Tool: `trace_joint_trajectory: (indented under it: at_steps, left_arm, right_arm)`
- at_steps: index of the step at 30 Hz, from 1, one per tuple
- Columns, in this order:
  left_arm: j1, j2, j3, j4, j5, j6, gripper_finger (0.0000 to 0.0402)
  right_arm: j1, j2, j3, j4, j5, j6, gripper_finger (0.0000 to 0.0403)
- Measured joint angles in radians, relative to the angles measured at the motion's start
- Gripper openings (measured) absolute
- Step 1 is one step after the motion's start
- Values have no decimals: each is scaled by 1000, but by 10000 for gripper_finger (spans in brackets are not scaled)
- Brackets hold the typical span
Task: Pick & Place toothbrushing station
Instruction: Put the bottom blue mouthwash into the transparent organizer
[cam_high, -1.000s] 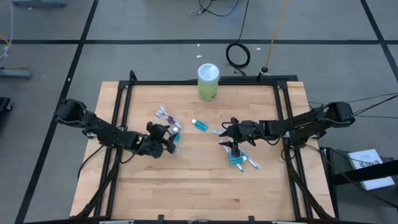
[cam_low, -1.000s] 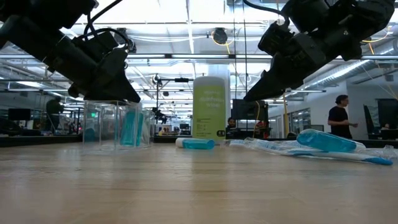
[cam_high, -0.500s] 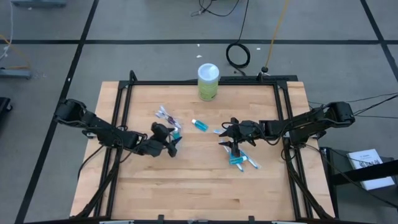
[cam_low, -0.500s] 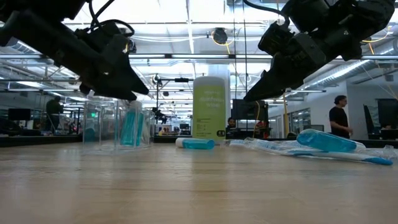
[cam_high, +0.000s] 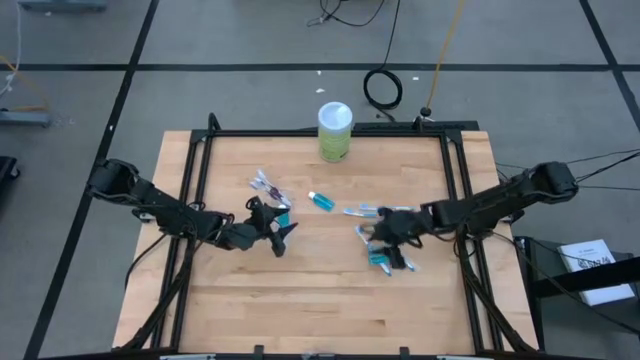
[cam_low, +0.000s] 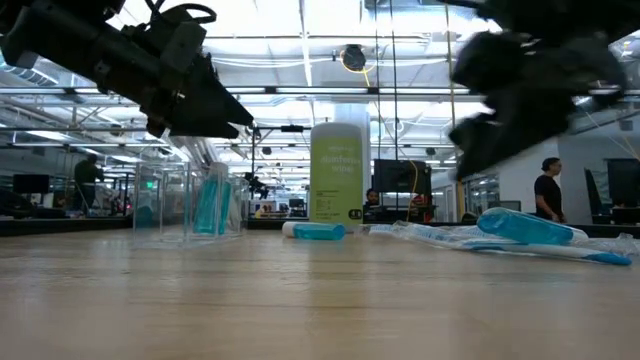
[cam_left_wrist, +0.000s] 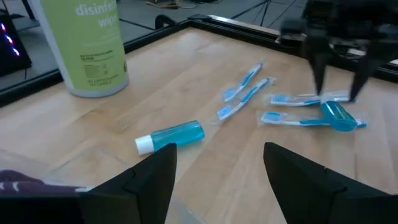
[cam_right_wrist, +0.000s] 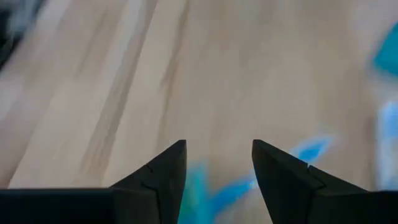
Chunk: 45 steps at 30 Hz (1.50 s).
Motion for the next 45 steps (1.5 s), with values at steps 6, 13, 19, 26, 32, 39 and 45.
trace_joint_trajectory:
  at_steps: [6,13,19,26,32,39,45]
  left_arm:
    - [15,0,0,21,0,16,244]
    - [33,0,0,47,-1,10,243]
    - [41,0,0,46,-1,-23,243]
    - [40,0,0,47,1,-25,243]
    - [40,0,0,47,1,-25,244]
    - [41,0,0,189,23,33,244]
    - [59,0,0,392,117,231,244]
  right_arm:
    - [159,0,-1,-74,45,74,198]
    - [204,124,-1,-24,193,43,221]
    - [196,213,-1,16,208,30,221]
    - [190,178,-1,25,271,33,148]
    - [175,106,-1,36,271,27,102]
    - [135,35,-1,315,267,-100,102]
    - [73,17,-1,724,177,-233,101]
